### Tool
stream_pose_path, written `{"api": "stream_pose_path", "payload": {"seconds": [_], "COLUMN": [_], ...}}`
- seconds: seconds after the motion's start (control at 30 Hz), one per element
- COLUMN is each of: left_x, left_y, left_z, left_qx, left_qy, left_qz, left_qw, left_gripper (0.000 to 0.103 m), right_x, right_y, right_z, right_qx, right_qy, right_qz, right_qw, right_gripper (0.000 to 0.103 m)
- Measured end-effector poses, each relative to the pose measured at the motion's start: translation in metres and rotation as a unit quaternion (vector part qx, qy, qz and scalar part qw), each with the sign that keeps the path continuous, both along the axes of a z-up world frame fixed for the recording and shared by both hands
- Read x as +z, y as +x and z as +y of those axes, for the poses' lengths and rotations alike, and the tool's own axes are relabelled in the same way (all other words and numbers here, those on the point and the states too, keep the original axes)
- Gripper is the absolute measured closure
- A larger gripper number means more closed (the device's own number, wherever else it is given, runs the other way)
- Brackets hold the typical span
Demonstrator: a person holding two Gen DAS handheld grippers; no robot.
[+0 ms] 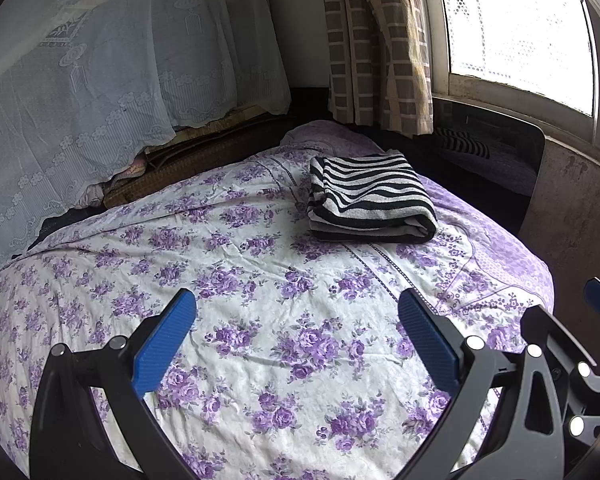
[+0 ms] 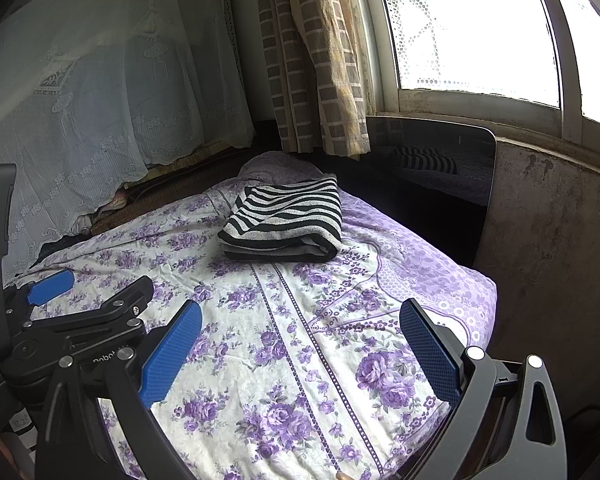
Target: Fold small clothes
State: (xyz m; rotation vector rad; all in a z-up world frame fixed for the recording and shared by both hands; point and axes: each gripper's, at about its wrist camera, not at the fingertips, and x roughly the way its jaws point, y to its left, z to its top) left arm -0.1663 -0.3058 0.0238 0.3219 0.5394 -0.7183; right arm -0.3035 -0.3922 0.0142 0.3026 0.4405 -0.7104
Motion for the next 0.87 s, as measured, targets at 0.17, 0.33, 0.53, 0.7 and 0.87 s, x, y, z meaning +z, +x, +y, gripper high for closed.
{"api": "stream_pose_path", "payload": {"seconds": [0.17,0.33,0.53,0.7,0.87], "left_x": [0.0010,0.0032,0.0021,0.0009,-0.0004], "left_y": [0.0003,0.0001,0.0000,-0.0032,-0.0046], "left_z": [0.0011,0.0011,0.0012,0.0004,0.0003], "left_qx": [-0.002,-0.004,-0.007,-0.009,-0.012], "left_qy": [0.000,0.001,0.001,0.001,-0.001], "left_qz": [0.000,0.003,0.004,0.001,0.005], "left_qw": [1.0000,1.0000,1.0000,1.0000,0.9999], "left_gripper": [0.005,0.005,0.005,0.005,0.005], "right_x": [0.0002,0.0004,0.0007,0.0025,0.0031], "right_y": [-0.0006,-0.0007,-0.0012,-0.0014,-0.0007], "right_z": [0.0004,0.0002,0.0008,0.0035,0.0069], "right_qx": [0.000,0.000,-0.001,-0.005,-0.007], "right_qy": [0.000,0.001,0.001,0.003,0.003], "right_qz": [-0.001,-0.001,-0.002,-0.006,-0.006], "right_qw": [1.000,1.000,1.000,1.000,1.000], "right_gripper": [0.003,0.003,0.003,0.003,0.003]}}
